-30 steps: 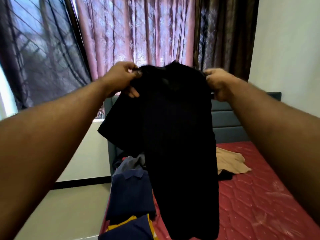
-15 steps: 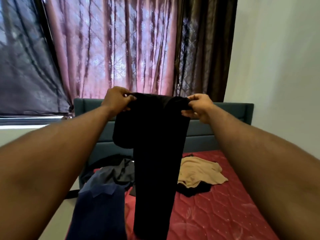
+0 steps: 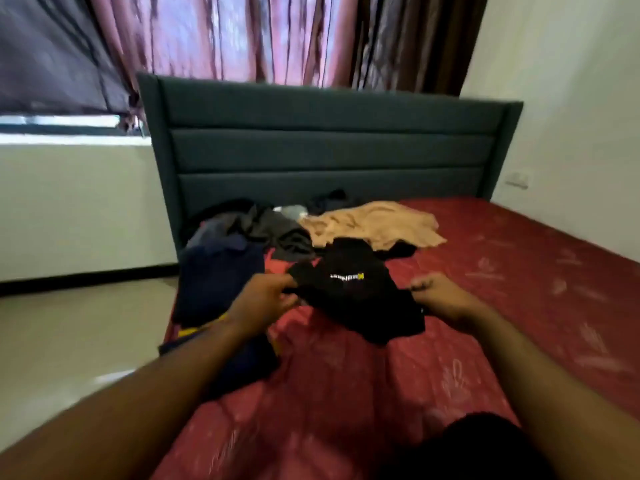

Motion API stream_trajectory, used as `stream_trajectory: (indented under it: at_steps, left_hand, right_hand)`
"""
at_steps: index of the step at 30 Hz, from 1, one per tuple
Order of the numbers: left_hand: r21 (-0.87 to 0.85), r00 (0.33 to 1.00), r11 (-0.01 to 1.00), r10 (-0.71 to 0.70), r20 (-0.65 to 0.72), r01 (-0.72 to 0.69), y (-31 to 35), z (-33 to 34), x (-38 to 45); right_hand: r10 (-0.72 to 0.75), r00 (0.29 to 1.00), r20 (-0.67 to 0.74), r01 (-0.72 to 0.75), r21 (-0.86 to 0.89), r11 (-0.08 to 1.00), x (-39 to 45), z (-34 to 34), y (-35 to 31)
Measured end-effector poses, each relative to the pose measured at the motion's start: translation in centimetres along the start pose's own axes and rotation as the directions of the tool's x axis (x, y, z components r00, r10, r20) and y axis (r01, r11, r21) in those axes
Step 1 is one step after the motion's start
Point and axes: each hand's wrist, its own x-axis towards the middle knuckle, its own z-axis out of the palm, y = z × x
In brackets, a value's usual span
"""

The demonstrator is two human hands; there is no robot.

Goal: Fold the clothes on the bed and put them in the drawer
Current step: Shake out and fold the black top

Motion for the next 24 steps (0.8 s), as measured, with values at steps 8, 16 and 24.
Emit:
stream_trajectory:
  at_steps: [8, 16, 24]
  left_hand:
    - [0.057, 0.809, 0.882, -0.454, 0.373, 0.468, -6.5, 12.8, -18.0]
    - [-0.379, 0.364, 0.361, -0.929, -0.068, 0.852, -6.4, 14.5, -13.3]
    - [-0.632, 0.325, 0.235, -0.945, 0.028, 0.738, -5.7, 15.0, -10.0]
  right_hand:
    - [0.398, 0.881, 0.255, -0.184, -0.592, 0.785, -1.4, 11.2, 15.6]
    - [0.023, 0.962, 0.273, 0.176, -0.68, 0.712, 0.8, 14.9, 14.4]
    - [0.23, 0.777, 0.586, 0.244, -0.618, 0.747, 0.0, 17.9, 15.5]
